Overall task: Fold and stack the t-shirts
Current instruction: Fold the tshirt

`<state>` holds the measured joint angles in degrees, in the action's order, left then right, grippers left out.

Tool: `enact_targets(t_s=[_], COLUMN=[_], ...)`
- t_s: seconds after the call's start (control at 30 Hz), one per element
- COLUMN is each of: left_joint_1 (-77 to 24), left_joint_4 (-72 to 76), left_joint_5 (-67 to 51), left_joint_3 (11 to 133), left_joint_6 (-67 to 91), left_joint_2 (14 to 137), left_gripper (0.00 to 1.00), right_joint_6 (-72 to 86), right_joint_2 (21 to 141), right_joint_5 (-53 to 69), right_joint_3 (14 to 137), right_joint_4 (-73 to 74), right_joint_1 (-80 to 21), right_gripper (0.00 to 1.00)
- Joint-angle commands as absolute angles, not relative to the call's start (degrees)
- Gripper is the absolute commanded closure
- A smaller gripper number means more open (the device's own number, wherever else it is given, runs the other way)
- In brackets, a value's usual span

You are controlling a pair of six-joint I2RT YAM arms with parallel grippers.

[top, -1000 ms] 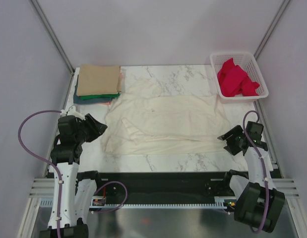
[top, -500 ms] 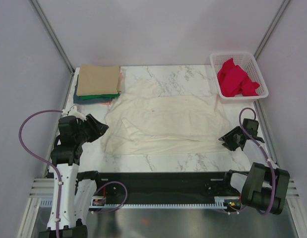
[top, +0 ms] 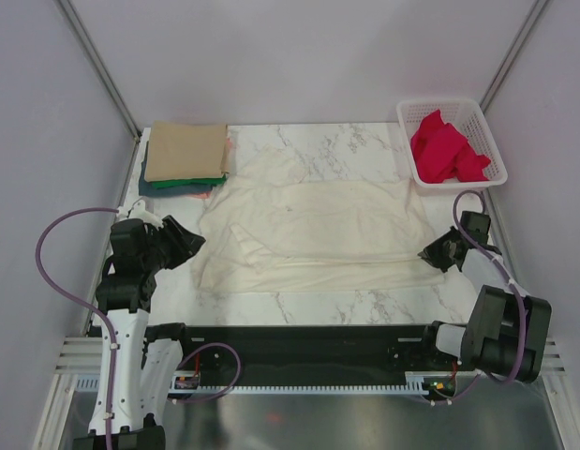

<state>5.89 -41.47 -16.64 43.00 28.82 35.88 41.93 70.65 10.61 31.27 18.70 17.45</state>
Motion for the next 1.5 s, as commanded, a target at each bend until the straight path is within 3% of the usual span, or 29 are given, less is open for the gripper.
enact_targets(t_s=[0.0,0.17,0.3,0.37,0.63,0.77,0.87,1.1,1.27,1.47], left_joint_1=[5.71,5.71,5.71,5.71,5.71,5.36,3.00,-6.67,-7.65,-7.21], left_joint_4=[-39.55,-39.64,-39.55,-39.55,-39.03,-39.37,-39.73,-38.23,-34.83,-29.62], left_joint_5=[-17.58,-17.58,-17.67,-17.75,-18.72,-17.32,-15.12,-3.88,2.64,5.44], left_joint_3=[42.98,42.89,42.89,42.72,42.37,42.10,42.19,40.78,34.92,26.30], left_joint_6=[26.54,26.54,26.63,26.63,26.46,27.07,27.95,35.58,44.54,48.96], left_joint_2=[35.77,36.30,36.82,37.18,39.11,42.18,47.36,58.44,57.40,57.12], left_gripper=[0.47,0.47,0.47,0.47,0.48,0.48,0.46,0.42,0.34,0.32], right_joint_6=[41.48,41.57,41.40,41.40,39.03,34.99,33.58,33.31,34.53,34.98], right_joint_2=[73.56,79.18,85.24,87.87,92.38,83.88,76.05,66.98,62.85,62.75], right_joint_5=[9.49,9.23,10.37,10.63,14.77,8.54,5.37,9.67,7.92,7.03], right_joint_3=[35.33,39.81,42.53,45.34,56.16,54.76,49.06,32.19,29.44,28.56], right_joint_4=[16.17,15.12,13.89,13.80,15.29,19.50,21.88,24.51,25.84,25.75], right_joint_1=[17.40,17.40,17.40,17.49,17.49,17.49,17.84,21.09,22.06,23.03], right_gripper=[0.91,0.85,0.47,0.43,0.40,0.23,0.17,0.16,0.16,0.20])
